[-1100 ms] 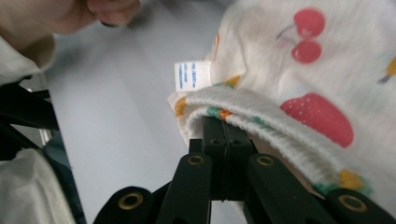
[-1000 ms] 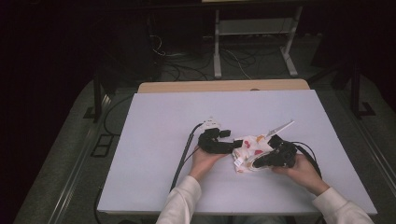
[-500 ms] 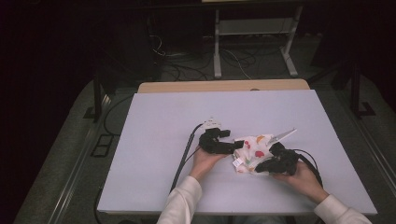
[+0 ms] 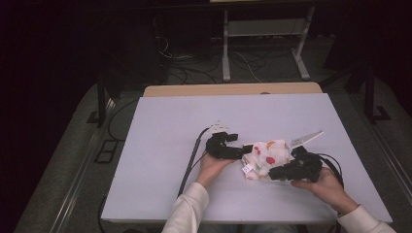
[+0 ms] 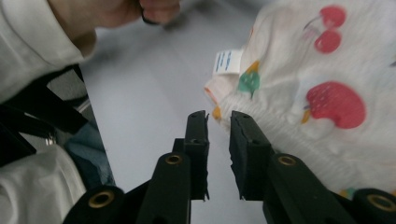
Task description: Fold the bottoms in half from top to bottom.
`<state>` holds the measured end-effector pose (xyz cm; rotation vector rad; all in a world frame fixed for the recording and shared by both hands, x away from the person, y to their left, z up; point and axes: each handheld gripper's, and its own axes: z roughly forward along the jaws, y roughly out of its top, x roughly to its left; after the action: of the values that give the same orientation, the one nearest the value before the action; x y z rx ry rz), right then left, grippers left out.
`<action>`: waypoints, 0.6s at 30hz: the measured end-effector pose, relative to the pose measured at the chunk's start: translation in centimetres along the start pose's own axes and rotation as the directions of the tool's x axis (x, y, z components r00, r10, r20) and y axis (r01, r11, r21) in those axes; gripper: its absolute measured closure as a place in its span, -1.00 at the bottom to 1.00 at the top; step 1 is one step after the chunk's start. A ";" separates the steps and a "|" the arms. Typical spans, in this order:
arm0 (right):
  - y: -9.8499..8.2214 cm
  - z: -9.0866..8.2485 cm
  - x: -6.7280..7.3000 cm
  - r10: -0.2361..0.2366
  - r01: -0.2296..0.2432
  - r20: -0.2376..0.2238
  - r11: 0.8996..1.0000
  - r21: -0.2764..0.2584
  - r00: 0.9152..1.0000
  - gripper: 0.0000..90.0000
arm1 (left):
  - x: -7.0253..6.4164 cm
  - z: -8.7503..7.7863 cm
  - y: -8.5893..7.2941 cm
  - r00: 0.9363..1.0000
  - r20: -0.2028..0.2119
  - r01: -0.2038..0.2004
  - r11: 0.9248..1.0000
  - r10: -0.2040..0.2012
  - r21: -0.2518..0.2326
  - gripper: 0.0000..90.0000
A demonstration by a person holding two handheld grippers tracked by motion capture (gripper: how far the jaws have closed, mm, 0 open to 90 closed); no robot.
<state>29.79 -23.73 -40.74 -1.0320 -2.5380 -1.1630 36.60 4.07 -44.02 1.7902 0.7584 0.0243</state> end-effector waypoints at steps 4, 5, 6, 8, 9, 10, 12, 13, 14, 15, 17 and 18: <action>0.4 -1.1 -0.2 -0.007 0.007 0.005 1.000 -0.020 1.000 0.39 | 0.0 -0.1 0.1 1.000 0.002 0.004 1.000 -0.004 0.001 -0.64; 0.6 -1.5 -0.4 -0.012 0.012 0.015 0.999 -0.036 1.000 0.25 | 0.0 -0.1 0.1 1.000 0.003 0.002 1.000 -0.002 0.004 -0.65; 0.6 -1.5 -0.4 -0.012 0.012 0.015 0.999 -0.036 1.000 0.25 | 0.0 -0.1 0.1 1.000 0.003 0.002 1.000 -0.002 0.004 -0.66; 0.6 -1.8 -0.6 -0.010 0.011 0.029 0.999 -0.050 1.000 0.11 | 0.0 -0.1 0.1 1.000 0.004 0.000 1.000 0.000 0.011 -0.67; 0.7 -2.0 -0.9 -0.002 0.003 0.028 0.998 -0.060 1.000 -0.04 | 0.0 0.0 0.2 1.000 0.006 0.000 1.000 0.000 0.016 -0.68; 0.7 -2.1 -1.0 -0.001 0.003 0.030 0.998 -0.064 1.000 -0.10 | 0.0 0.0 0.2 1.000 0.006 -0.003 1.000 0.003 0.017 -0.69; 0.8 -2.2 -1.3 0.008 -0.006 0.035 0.998 -0.070 0.999 -0.24 | 0.0 0.0 0.2 1.000 0.008 -0.001 1.000 0.000 0.017 -0.70; 0.8 -2.3 -1.5 0.011 -0.007 0.049 0.997 -0.074 0.999 -0.38 | -0.1 0.0 0.3 1.000 0.007 -0.002 1.000 0.001 0.018 -0.70; 0.9 -2.3 -1.6 0.011 -0.006 0.066 0.997 -0.079 0.998 -0.48 | -0.1 0.0 0.3 1.000 0.007 -0.002 1.000 0.001 0.018 -0.71; 0.9 -2.3 -1.6 0.011 -0.006 0.066 0.997 -0.079 0.998 -0.48 | 0.0 0.0 0.3 1.000 0.006 -0.002 1.000 0.001 0.021 -0.71; 1.0 -2.5 -2.1 0.017 -0.009 0.094 0.996 -0.089 0.995 -0.69 | 0.0 0.0 0.2 1.000 0.000 -0.001 0.999 0.001 0.036 -0.78; 1.1 -2.5 -2.3 0.018 -0.010 0.095 0.996 -0.090 0.995 -0.70 | 0.1 0.0 0.2 1.000 -0.002 0.001 0.999 -0.001 0.039 -0.80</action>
<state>31.89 -26.23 -39.27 -1.1508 -2.5673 -1.2628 36.77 4.05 -43.85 1.8275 0.7654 0.0108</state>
